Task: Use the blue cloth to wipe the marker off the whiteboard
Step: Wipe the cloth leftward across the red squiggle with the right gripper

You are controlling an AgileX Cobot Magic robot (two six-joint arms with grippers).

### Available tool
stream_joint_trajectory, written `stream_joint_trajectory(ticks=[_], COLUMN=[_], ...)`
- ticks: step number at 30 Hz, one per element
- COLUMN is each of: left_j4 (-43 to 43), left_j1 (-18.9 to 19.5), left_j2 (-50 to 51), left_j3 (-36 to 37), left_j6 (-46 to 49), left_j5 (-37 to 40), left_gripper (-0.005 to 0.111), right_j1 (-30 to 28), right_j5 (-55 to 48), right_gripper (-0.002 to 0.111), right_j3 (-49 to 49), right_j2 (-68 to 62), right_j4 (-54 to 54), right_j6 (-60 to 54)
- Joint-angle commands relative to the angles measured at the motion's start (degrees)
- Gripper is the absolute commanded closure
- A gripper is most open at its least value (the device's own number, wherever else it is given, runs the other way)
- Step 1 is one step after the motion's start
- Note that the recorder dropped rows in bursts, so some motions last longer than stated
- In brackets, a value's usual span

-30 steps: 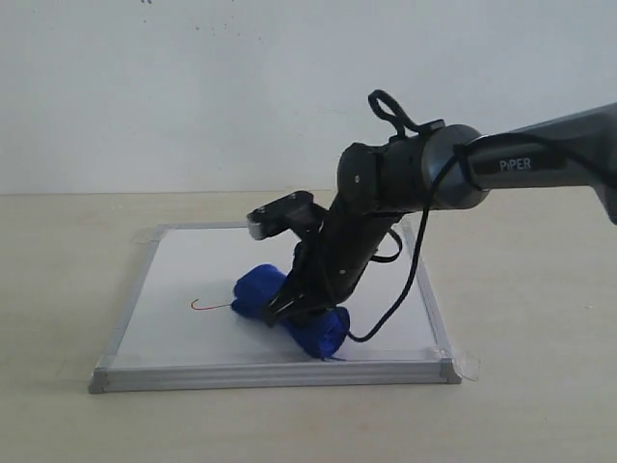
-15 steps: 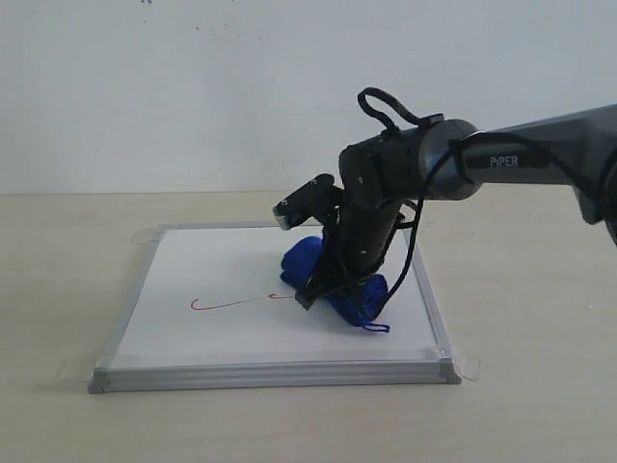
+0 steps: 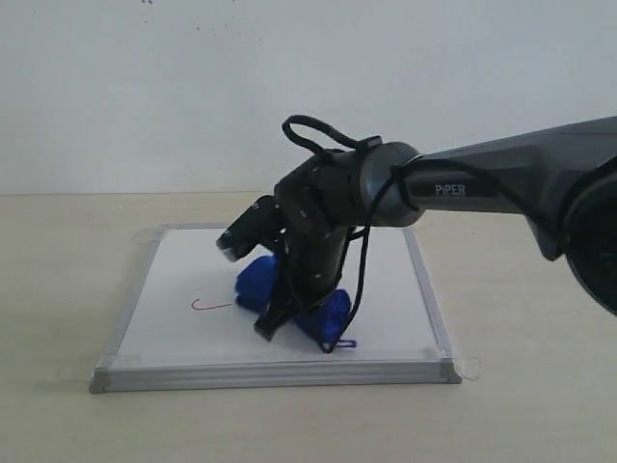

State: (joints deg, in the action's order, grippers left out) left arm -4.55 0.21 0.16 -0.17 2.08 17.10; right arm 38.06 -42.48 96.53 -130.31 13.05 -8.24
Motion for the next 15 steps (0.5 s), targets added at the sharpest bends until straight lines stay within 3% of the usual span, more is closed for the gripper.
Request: stream_joint_trajectory(ticks=[1, 7, 11, 15], left_j4=[-0.34, -0.34, -0.34, -0.34], left_j1=[-0.26, -0.26, -0.26, -0.26], left_j2=[-0.16, -0.16, -0.16, -0.16], left_j3=[0.17, 0.17, 0.17, 0.17], left_j6=[0.13, 0.13, 0.13, 0.13], left_j5=[-0.57, -0.57, -0.57, -0.57], left_gripper=[0.103, 0.103, 0.103, 0.103], right_j1=[-6.66, -7.82, -4.53, -0.20], right_j5=[-4.12, -5.41, -6.08, -6.23], right_gripper=[0.108, 0.108, 0.108, 0.108], right_j3=[0.78, 3.92, 4.12, 4.12], right_j2=[-4.03, -4.13, -5.87, -5.97], right_j4=[12.78, 8.81, -10.55, -22.50], right_j6=[7.87, 6.72, -10.63, -16.56])
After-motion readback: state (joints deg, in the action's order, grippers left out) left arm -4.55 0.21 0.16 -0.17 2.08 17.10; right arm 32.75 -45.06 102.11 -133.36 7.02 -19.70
